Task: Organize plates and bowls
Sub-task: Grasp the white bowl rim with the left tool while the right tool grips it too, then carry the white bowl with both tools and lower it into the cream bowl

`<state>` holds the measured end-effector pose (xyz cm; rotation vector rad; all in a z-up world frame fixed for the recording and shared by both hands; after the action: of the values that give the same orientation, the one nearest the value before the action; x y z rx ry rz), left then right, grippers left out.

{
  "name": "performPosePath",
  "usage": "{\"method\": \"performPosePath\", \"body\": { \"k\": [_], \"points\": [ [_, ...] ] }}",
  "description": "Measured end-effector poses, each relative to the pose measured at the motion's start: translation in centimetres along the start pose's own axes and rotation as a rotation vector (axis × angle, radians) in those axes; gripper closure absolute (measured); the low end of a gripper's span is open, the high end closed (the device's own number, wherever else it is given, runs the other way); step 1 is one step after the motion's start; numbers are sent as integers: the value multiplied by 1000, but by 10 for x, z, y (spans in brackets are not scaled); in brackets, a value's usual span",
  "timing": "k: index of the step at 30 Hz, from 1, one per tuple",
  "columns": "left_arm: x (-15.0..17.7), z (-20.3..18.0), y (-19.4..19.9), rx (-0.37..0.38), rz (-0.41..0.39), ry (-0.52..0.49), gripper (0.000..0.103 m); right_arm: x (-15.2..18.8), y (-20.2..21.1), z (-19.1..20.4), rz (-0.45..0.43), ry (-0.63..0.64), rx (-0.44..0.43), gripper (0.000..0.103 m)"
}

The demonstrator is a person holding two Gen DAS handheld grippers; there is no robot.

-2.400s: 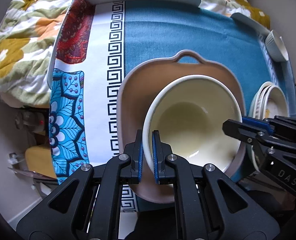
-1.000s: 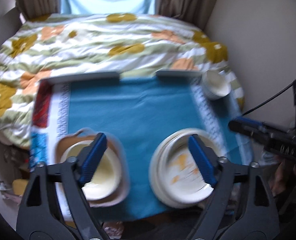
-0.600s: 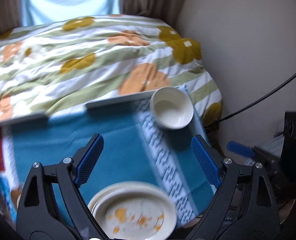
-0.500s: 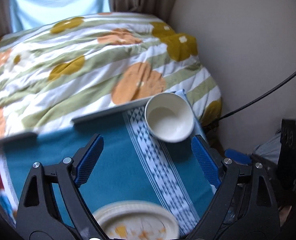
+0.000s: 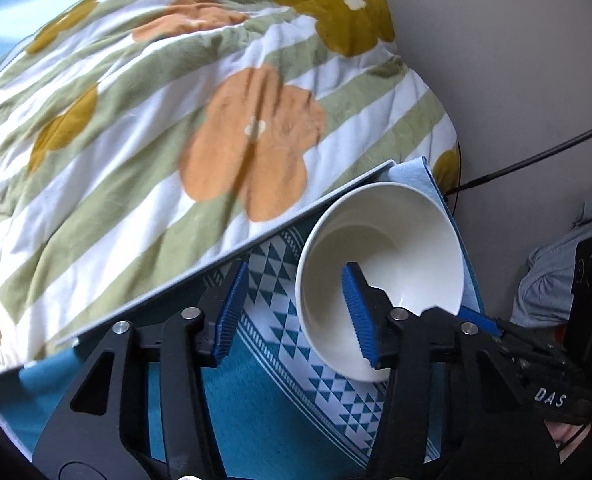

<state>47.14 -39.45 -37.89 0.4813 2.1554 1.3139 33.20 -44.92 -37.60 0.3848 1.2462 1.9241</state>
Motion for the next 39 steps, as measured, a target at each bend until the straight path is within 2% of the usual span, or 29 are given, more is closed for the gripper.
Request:
{"method": "performPosePath", "body": {
  "k": [1, 3, 8, 10, 13, 23, 27, 31, 35, 39],
  "points": [
    [-2, 0, -3, -1, 7, -9, 69, -3, -4, 0, -4, -9, 11, 67],
    [-2, 0, -9, 7, 28, -15, 80, -5, -6, -1, -4, -16, 23, 72],
    [0, -4, -14, 9, 48, -48, 86, -8, -7, -4, -7, -26, 38, 82],
    [1, -5, -19, 4, 60, -60, 94, -10, -10, -6, -6, -30, 44, 86],
    [3, -4, -24, -17, 64, -72, 97, -11, -10, -5, -8, -18, 49, 87],
    [8, -4, -15, -39, 53, -67, 97, -12, -9, -1, -11, 51, 64, 88],
    [16, -8, 6, -59, 22, -42, 97, -7, 0, 7, -1, 94, 64, 89],
    [33, -10, 44, -85, -31, 16, 97, 3, 24, 28, 7, 188, 49, 89],
    [63, -9, 95, -113, -105, 113, 97, 27, 56, 59, 24, 321, -5, 89],
    [97, 0, 139, -155, -175, 201, 97, 52, 69, 81, 50, 406, -45, 89]
  ]
}}
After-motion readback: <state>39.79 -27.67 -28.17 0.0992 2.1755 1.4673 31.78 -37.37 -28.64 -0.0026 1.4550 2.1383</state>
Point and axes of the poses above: each gripper's, at about its wrist camera, not at the fingertips, and y roughly against the way its jaws point, z to its left, x to its underside, the point moved 10 cm from there along -y, roughly the way its jaws point, and after that the axes turned 6 degrees about x, right-handed, at the moved point
